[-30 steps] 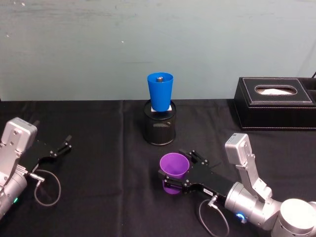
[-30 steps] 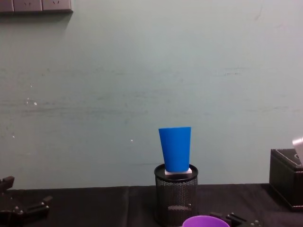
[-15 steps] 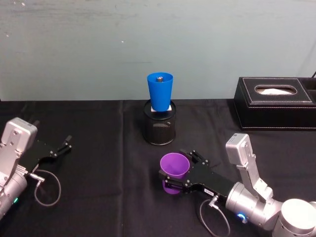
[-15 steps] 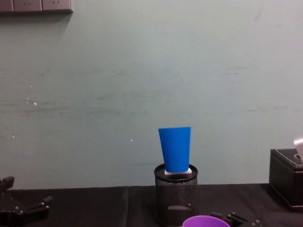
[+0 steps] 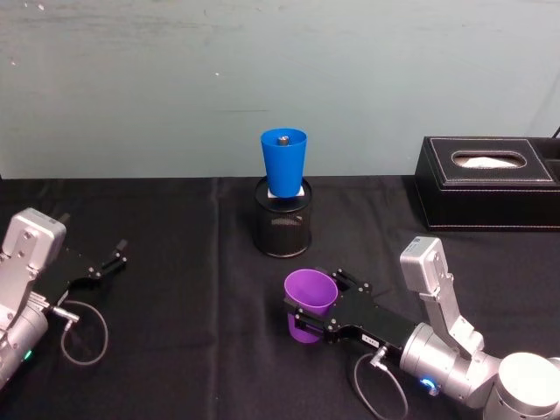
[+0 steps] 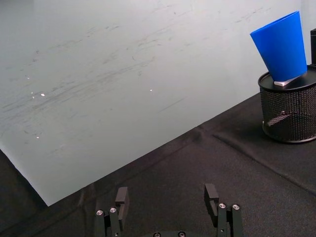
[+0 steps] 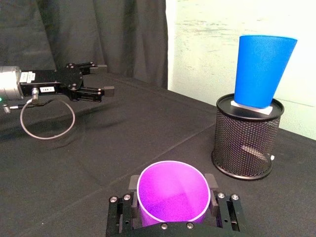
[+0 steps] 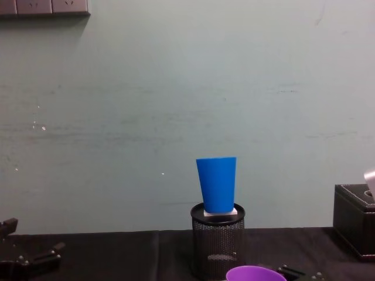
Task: Pick up one cup with a gripper and tap it against the other cup.
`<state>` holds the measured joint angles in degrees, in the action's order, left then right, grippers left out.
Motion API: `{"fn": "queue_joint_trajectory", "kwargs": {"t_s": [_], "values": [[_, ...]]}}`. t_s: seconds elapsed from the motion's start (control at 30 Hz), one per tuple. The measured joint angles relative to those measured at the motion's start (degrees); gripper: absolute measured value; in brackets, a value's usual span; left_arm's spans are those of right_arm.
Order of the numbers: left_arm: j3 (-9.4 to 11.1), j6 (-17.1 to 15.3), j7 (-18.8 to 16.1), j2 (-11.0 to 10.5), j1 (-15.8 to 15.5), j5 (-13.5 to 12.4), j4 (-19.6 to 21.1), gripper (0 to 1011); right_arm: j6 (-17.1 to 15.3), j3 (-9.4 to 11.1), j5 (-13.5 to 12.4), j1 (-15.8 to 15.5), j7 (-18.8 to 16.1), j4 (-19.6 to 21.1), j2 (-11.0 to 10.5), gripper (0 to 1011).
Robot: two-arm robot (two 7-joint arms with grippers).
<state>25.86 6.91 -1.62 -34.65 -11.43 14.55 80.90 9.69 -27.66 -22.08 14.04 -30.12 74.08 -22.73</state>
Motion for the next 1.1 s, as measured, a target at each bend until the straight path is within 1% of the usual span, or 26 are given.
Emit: {"fn": "queue_joint_trajectory", "kwargs": {"t_s": [0.17, 0.23, 0.27, 0.33, 0.37, 0.47, 0.5, 0.67, 0.7, 0.8, 0.9, 1.1], "values": [[0.0, 0.0, 0.0, 0.0, 0.0, 0.0, 0.0, 1000, 0.02, 0.0, -0.01, 0.0, 0.0, 0.02, -0.02, 767], [0.0, 0.0, 0.0, 0.0, 0.0, 0.0, 0.0, 1000, -0.38, 0.13, 0.16, -0.2, 0.02, 1.26, -0.29, 754], [0.0, 0.0, 0.0, 0.0, 0.0, 0.0, 0.0, 1000, -1.17, 0.38, 0.56, -0.39, 0.05, 2.82, -0.71, 748], [0.0, 0.0, 0.0, 0.0, -0.01, 0.0, 0.0, 1000, -2.1, 0.55, 0.99, -0.58, 0.19, 4.39, -1.1, 739], [0.0, 0.0, 0.0, 0.0, 0.0, 0.0, 0.0, 1000, -3.24, 0.76, 1.41, -0.72, 0.36, 6.02, -1.54, 738], [0.0, 0.0, 0.0, 0.0, 0.0, 0.0, 0.0, 1000, -5.08, 1.14, 1.85, -0.76, 0.79, 8.39, -2.22, 729], [0.0, 0.0, 0.0, 0.0, -0.01, 0.0, 0.0, 1000, -6.36, 1.43, 2.05, -0.75, 1.12, 9.87, -2.64, 729], [0.0, 0.0, 0.0, 0.0, 0.0, 0.0, 0.0, 1000, -9.92, 2.31, 1.9, -0.21, 1.42, 13.43, -3.64, 729], [0.0, 0.0, 0.0, 0.0, 0.0, 0.0, 0.0, 1000, -11.24, 2.54, 1.67, 0.15, 1.44, 14.61, -3.95, 729], [0.0, 0.0, 0.0, 0.0, 0.0, 0.0, 0.0, 1000, -13.1, 2.73, 1.23, 0.82, 1.37, 15.87, -4.28, 729], [0.0, 0.0, 0.0, 0.0, 0.0, 0.0, 0.0, 1000, -15.89, 2.96, 0.14, 2.13, 1.36, 17.31, -4.44, 729], [0.0, 0.0, 0.0, 0.0, 0.0, 0.0, 0.0, 1000, -18.68, 3.03, -1.36, 3.63, 1.74, 18.46, -4.31, 729]]}}
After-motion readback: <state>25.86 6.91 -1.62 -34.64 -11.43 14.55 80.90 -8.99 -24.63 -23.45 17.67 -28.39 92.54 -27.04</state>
